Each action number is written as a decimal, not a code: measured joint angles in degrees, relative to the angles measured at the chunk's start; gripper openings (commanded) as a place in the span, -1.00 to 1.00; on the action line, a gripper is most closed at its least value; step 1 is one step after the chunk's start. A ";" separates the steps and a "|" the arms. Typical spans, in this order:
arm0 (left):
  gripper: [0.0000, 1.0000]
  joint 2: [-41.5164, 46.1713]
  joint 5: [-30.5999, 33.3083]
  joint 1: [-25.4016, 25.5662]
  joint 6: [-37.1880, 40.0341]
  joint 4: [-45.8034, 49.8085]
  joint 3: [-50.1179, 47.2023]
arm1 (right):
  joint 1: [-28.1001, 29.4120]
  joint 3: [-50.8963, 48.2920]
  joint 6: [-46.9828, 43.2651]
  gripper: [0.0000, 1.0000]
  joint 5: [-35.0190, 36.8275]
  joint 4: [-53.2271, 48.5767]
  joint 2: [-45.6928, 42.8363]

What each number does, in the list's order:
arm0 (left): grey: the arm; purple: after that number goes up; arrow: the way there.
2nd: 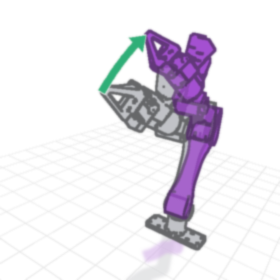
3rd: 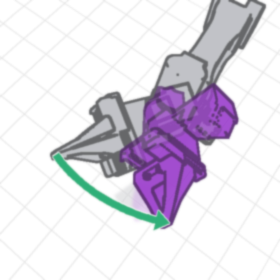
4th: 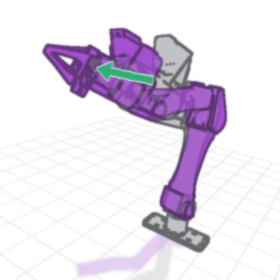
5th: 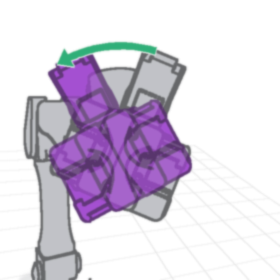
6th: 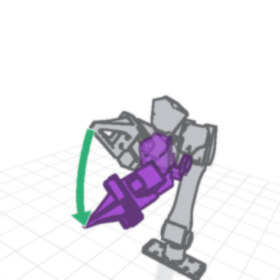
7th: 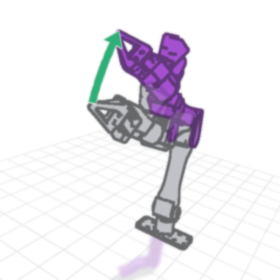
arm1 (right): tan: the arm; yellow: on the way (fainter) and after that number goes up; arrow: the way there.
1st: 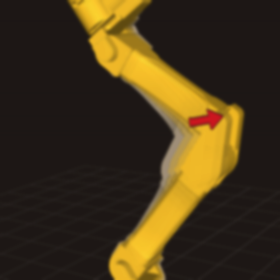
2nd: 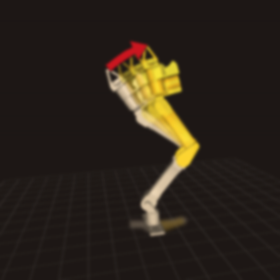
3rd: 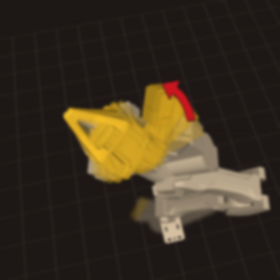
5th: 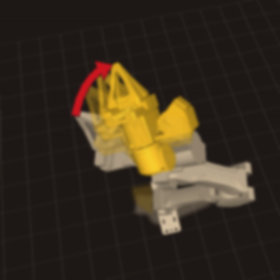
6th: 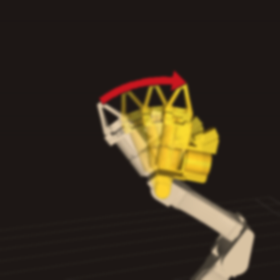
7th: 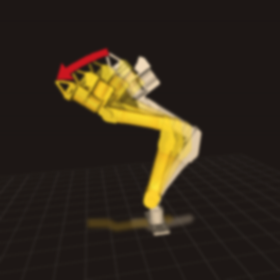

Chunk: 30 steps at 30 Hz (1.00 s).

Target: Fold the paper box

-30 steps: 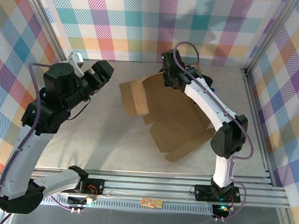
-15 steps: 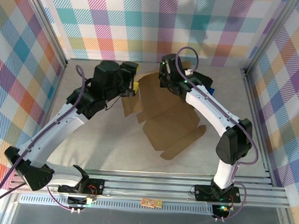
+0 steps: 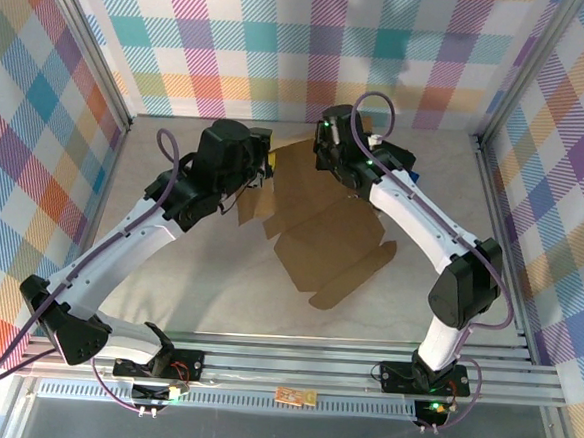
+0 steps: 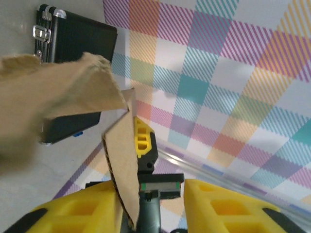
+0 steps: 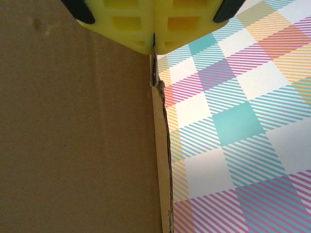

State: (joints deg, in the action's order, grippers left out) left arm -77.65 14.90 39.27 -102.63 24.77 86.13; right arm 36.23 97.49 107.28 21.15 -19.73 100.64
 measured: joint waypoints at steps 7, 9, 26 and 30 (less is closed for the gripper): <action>-0.50 0.00 1.79 0.00 -0.09 -3.32 -3.37 | 0.13 -1.73 0.31 -1.00 -0.44 0.50 -1.42; -0.30 0.00 1.90 -0.02 0.07 -4.44 -4.39 | 0.17 -2.05 0.31 -1.00 -0.50 0.46 -2.05; -1.00 -1.31 -0.44 -0.33 2.78 -11.45 -6.29 | 0.11 -3.26 1.18 -1.00 -1.25 1.31 -2.97; -1.00 -1.01 -4.90 -3.08 6.49 -11.21 -6.45 | -0.04 -3.56 -0.13 -0.16 -1.55 1.25 -3.67</action>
State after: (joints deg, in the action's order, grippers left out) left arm -78.65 10.00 36.18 -96.14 13.56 79.68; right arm 36.18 93.93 107.15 19.59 -18.48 96.97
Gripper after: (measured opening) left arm 0.045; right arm 0.226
